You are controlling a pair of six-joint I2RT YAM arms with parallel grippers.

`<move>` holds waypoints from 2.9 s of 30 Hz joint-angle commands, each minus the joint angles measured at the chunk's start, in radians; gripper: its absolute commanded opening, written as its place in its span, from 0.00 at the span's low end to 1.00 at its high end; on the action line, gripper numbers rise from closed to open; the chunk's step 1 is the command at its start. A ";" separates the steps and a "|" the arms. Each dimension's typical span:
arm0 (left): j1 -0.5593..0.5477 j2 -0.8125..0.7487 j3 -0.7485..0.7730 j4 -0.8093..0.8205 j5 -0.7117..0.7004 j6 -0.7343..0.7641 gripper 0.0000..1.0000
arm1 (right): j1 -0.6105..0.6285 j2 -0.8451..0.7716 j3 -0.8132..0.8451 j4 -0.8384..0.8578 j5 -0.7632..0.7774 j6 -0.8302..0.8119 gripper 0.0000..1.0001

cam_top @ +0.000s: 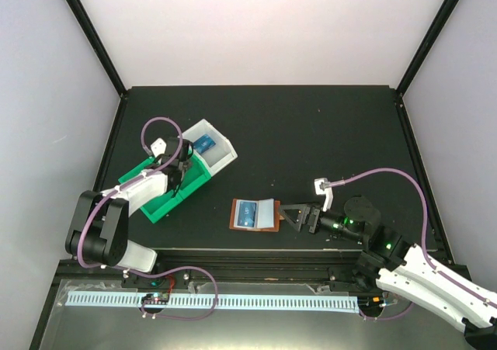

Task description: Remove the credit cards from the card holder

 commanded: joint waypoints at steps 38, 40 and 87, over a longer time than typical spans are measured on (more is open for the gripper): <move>-0.003 -0.271 0.108 -0.264 0.683 0.429 0.96 | 0.002 0.348 0.059 0.023 -0.071 -0.064 0.90; -0.008 -0.297 0.044 -0.191 0.803 0.420 0.92 | 0.002 0.386 0.053 0.071 -0.103 -0.062 0.85; -0.354 -0.128 -0.433 0.377 0.915 0.204 0.03 | -0.032 1.107 0.140 0.417 -0.043 -0.043 0.22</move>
